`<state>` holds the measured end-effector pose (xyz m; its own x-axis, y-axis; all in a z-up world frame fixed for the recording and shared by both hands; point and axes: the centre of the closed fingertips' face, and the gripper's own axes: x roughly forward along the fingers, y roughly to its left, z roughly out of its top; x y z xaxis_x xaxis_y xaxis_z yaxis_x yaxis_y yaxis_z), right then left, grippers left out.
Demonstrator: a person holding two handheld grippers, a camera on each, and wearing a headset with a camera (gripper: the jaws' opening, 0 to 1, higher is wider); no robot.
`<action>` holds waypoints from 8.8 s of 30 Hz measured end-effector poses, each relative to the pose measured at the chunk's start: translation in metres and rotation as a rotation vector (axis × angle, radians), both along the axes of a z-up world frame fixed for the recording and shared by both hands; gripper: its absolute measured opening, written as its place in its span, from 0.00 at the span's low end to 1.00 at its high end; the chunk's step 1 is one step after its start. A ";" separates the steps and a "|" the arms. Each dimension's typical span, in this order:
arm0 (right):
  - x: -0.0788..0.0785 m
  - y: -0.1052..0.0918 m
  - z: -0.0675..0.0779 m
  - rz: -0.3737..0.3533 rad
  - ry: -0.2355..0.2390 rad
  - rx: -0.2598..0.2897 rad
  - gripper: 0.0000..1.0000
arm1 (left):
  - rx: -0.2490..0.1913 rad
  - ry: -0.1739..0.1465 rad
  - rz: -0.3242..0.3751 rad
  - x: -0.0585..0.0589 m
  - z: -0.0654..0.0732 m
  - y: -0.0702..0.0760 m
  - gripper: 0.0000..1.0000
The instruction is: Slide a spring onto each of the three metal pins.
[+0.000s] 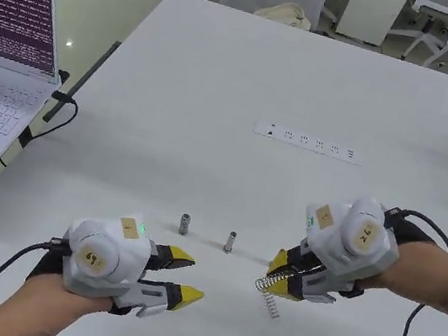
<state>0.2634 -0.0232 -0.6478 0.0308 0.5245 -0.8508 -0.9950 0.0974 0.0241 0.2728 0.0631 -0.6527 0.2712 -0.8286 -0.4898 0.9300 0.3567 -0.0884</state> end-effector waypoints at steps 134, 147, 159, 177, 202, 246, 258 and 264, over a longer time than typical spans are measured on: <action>0.120 0.026 -0.085 0.181 0.068 -0.367 0.09 | -0.021 0.062 0.403 0.035 -0.015 0.140 0.40; 0.121 0.028 -0.090 0.175 0.065 -0.379 0.09 | -0.020 0.064 0.408 0.036 -0.016 0.142 0.40; 0.120 0.032 -0.098 0.164 0.062 -0.379 0.09 | -0.021 0.060 0.408 0.037 -0.015 0.142 0.41; 0.121 0.035 -0.112 0.157 0.055 -0.377 0.09 | -0.020 0.062 0.408 0.038 -0.015 0.143 0.40; 0.120 0.035 -0.127 0.141 0.062 -0.374 0.09 | -0.012 0.065 0.412 0.039 -0.015 0.145 0.40; 0.130 0.032 -0.090 0.079 -0.023 -0.302 0.24 | -0.015 0.052 0.376 0.041 -0.008 0.130 0.42; 0.129 0.022 -0.073 -0.034 -0.043 -0.229 0.25 | -0.013 0.040 0.360 0.041 -0.002 0.124 0.46; 0.125 0.018 -0.065 -0.122 -0.042 -0.160 0.25 | -0.016 0.040 0.356 0.040 -0.001 0.121 0.47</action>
